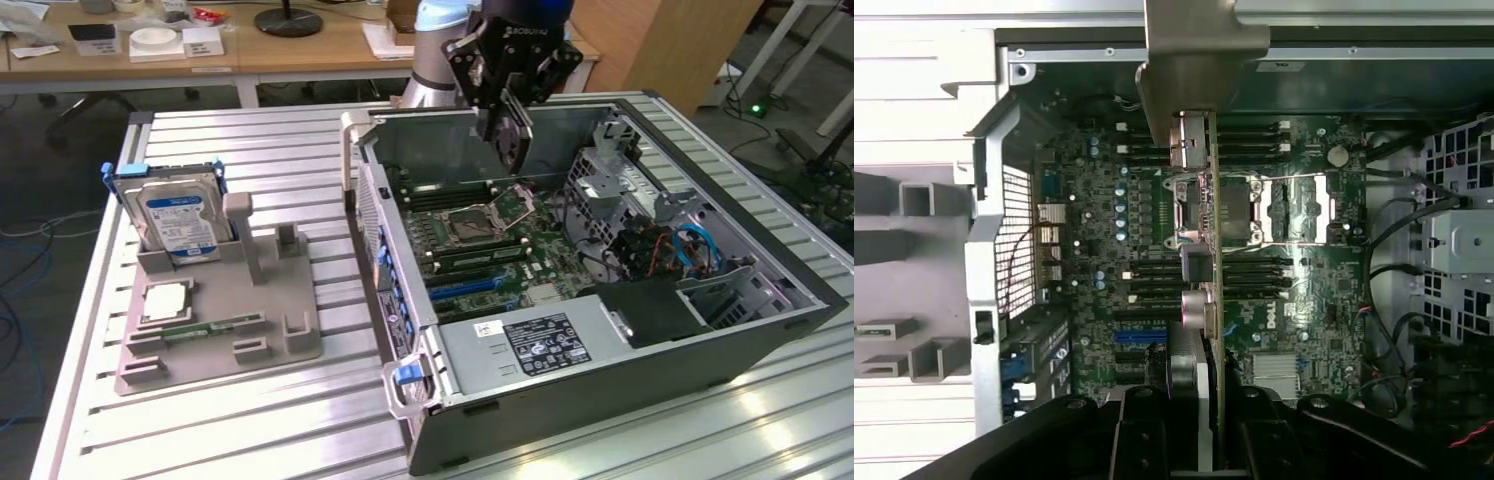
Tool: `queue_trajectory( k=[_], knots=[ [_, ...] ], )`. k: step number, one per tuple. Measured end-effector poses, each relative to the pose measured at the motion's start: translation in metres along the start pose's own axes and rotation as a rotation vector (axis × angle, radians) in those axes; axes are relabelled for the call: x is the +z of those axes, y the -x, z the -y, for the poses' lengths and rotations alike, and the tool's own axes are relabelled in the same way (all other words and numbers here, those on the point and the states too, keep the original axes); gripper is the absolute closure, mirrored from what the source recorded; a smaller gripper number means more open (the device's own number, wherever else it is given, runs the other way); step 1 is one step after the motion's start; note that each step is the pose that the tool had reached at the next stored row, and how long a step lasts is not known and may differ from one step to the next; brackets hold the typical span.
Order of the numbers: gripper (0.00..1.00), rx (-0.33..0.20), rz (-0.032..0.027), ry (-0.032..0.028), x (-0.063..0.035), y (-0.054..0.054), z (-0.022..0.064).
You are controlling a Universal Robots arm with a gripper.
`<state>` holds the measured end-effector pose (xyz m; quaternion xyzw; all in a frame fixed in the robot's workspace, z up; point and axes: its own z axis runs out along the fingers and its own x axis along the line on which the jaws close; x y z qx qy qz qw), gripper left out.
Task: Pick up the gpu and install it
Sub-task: 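Pick up the gpu and move the gpu toward the slot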
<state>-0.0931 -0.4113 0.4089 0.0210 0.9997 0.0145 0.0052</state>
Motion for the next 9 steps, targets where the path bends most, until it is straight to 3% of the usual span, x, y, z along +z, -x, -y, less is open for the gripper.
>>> queue_trajectory(
  k=[9],
  knots=[
    [0.71,0.000,0.0000,-0.0001,0.0010,0.027,-0.0011]
  ],
)
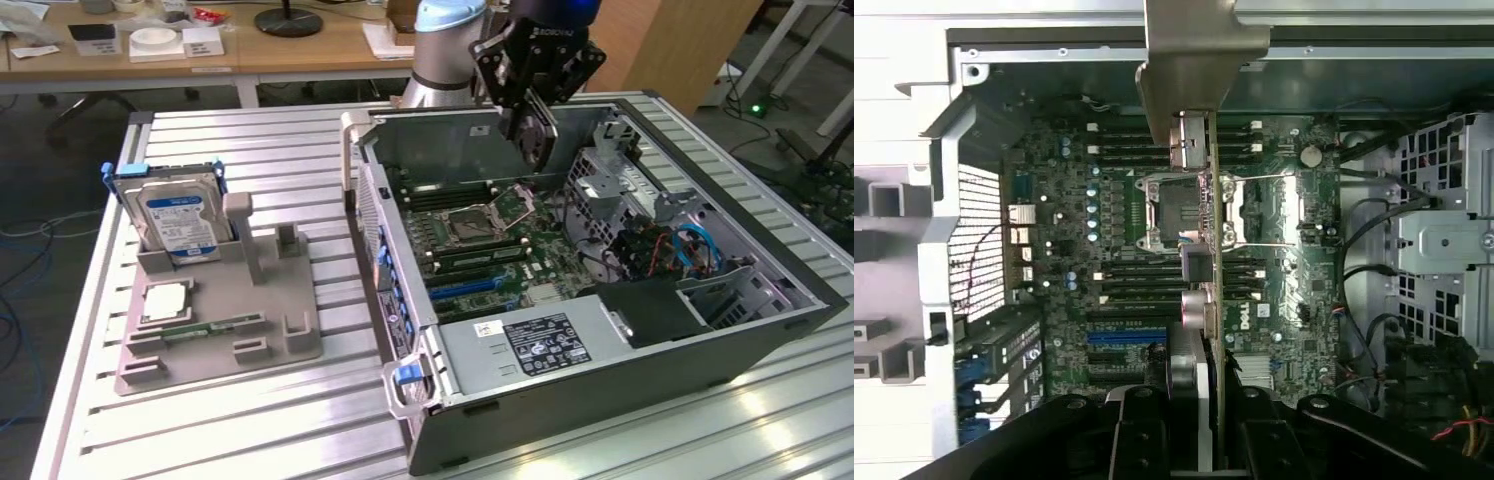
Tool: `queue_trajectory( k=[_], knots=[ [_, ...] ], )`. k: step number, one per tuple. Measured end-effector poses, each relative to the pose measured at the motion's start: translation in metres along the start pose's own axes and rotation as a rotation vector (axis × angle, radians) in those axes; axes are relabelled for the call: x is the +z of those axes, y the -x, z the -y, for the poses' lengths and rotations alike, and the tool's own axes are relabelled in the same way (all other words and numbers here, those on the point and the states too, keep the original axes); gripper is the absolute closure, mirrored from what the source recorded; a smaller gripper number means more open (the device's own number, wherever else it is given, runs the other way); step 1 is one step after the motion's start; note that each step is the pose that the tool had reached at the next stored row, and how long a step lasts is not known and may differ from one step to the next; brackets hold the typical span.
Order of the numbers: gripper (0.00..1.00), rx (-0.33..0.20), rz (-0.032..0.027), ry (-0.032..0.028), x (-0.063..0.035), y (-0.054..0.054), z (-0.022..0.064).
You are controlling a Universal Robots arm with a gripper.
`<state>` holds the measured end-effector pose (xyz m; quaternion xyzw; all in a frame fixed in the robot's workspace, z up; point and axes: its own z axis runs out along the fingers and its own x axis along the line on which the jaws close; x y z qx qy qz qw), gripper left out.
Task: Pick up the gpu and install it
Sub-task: 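Pick up the gpu and move the gpu toward the slot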
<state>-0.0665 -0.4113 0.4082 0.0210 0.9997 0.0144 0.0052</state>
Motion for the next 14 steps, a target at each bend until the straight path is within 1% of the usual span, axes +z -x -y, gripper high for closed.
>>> queue_trajectory(
  k=[5,7,14],
  knots=[
    [0.71,0.000,0.0000,0.0000,0.0006,0.016,-0.0007],
    [0.71,0.000,0.0001,0.0001,0.0009,0.021,-0.0008],
    [0.71,0.000,0.0001,0.0001,0.0010,0.021,-0.0009]
  ],
)
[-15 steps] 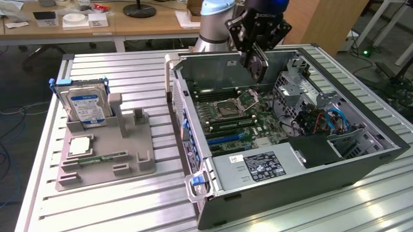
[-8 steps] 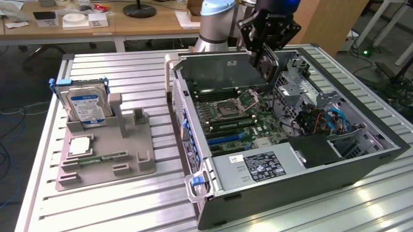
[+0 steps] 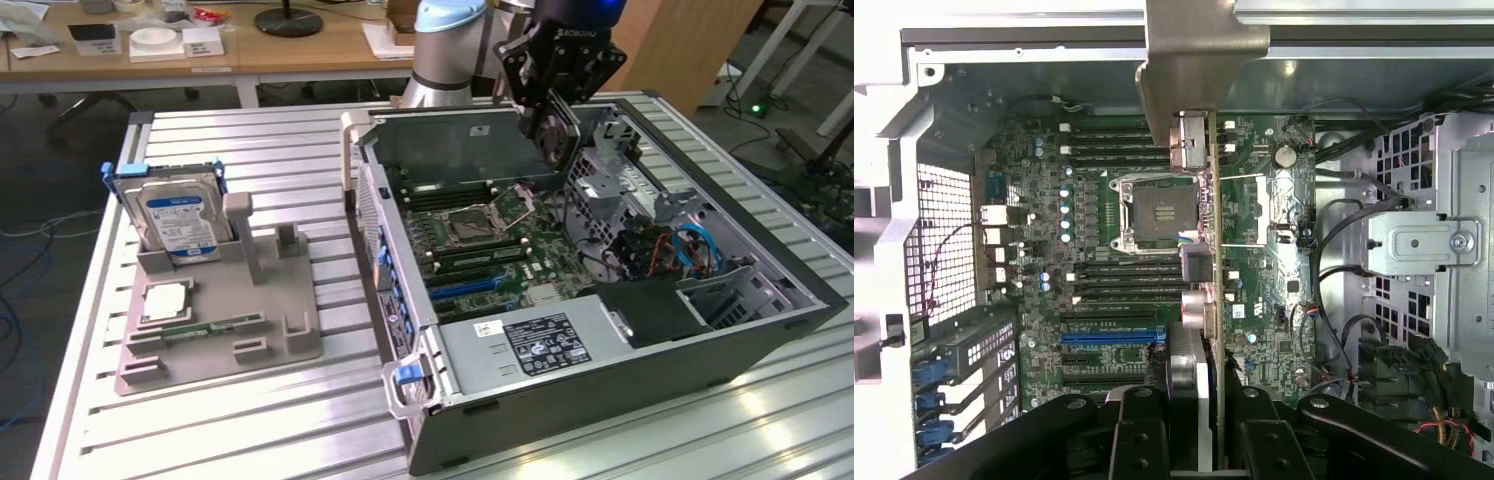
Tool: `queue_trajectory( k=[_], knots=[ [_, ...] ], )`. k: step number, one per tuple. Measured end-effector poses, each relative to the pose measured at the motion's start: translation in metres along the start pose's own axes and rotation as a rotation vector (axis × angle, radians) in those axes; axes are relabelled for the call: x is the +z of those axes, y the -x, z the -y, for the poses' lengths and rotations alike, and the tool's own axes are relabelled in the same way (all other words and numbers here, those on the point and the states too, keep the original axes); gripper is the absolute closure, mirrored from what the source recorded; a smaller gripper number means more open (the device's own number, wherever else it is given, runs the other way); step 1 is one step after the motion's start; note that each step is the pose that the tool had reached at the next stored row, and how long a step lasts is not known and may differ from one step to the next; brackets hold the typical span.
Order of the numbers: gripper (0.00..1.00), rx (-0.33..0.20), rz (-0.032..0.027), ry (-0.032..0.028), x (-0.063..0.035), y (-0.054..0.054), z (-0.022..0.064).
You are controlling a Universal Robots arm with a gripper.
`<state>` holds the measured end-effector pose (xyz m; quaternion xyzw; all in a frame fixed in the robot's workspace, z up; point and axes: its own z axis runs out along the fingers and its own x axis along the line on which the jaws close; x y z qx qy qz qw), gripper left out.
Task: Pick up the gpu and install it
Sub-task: 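Pick up the gpu and move the gpu toward the slot, then insert the gpu into the slot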
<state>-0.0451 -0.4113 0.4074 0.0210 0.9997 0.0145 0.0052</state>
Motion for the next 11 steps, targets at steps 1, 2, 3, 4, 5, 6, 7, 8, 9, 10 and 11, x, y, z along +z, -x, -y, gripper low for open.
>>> queue_trajectory(
  k=[1,2,3,4,5,6,7,8,9,10,11],
  knots=[
    [0.71,0.000,0.0000,-0.0001,0.0000,0.0000,0.0000],
    [0.71,0.000,0.0000,-0.0001,0.0000,0.0000,0.0000],
    [0.71,0.000,0.0000,-0.0001,0.0000,0.0000,0.0000],
    [0.71,0.000,0.0000,0.0000,0.0000,0.0000,0.0000],
    [0.71,0.000,0.0000,-0.0001,0.0000,0.0000,0.0000],
    [0.71,0.000,0.0000,-0.0001,0.0000,0.0000,0.0000],
    [0.71,0.000,0.0000,-0.0001,0.0000,0.0000,0.0000],
    [0.71,0.000,0.0000,-0.0001,0.0000,0.0000,0.0000],
    [0.71,-0.002,0.0000,-0.0001,0.0000,0.0000,0.0000],
    [0.71,-0.005,-0.0001,0.0000,0.0000,0.0000,0.0000],
    [0.71,-0.012,-0.0003,0.0000,0.0000,0.0000,0.0000]
  ],
)
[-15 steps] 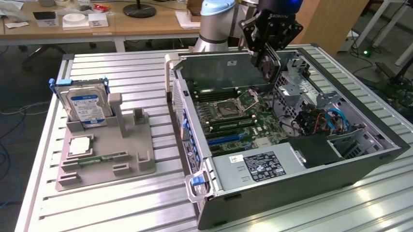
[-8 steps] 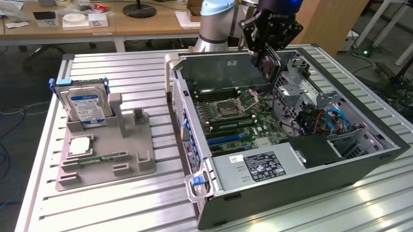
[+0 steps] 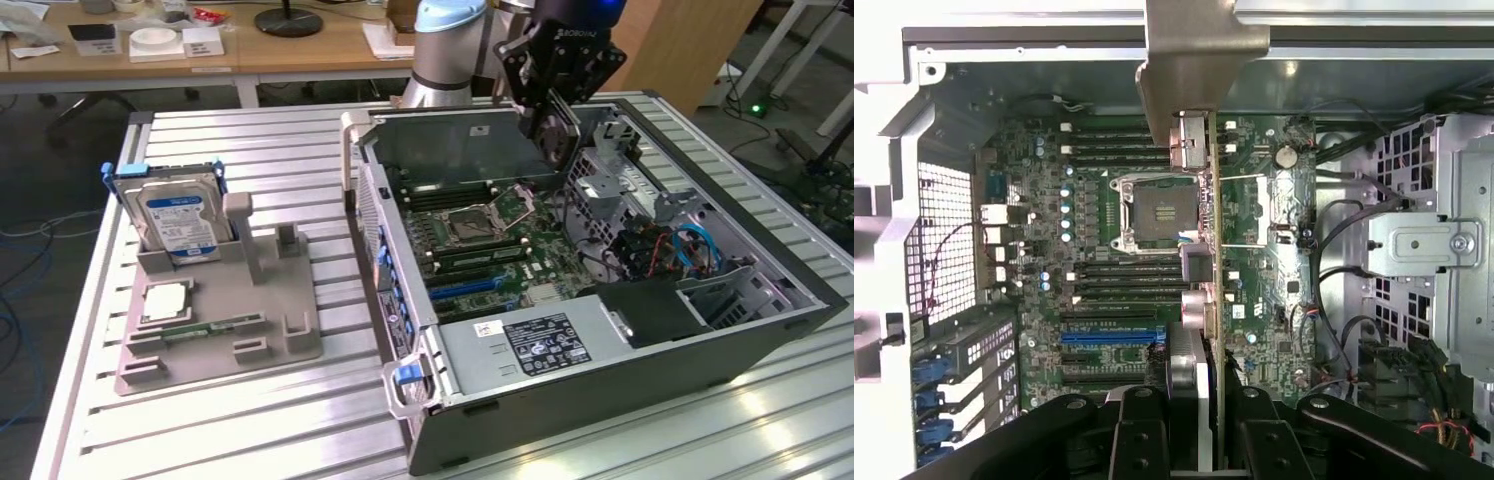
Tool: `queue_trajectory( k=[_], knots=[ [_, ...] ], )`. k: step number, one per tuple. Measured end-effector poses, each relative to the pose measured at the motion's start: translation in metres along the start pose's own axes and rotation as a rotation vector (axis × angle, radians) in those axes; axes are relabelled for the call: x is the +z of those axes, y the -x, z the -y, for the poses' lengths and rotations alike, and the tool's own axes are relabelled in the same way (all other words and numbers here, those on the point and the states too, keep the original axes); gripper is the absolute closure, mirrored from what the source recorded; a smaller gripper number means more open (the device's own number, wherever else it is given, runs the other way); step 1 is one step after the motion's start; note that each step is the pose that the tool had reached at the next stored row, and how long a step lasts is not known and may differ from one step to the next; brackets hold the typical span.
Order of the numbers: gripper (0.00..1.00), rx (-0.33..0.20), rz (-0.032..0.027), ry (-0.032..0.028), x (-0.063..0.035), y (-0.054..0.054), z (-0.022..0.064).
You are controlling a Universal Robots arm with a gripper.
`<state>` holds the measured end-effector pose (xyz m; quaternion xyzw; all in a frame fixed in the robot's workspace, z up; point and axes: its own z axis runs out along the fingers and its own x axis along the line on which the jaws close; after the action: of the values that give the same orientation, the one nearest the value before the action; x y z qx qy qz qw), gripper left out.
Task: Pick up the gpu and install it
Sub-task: 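Insert the gpu into the slot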
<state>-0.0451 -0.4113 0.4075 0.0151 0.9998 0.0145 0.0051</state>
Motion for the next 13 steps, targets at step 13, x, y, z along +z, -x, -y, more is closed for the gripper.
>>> queue_trajectory(
  k=[13],
  knots=[
    [0.71,-0.112,-0.0033,0.0011,0.0000,-0.0001,0.0008]
  ],
)
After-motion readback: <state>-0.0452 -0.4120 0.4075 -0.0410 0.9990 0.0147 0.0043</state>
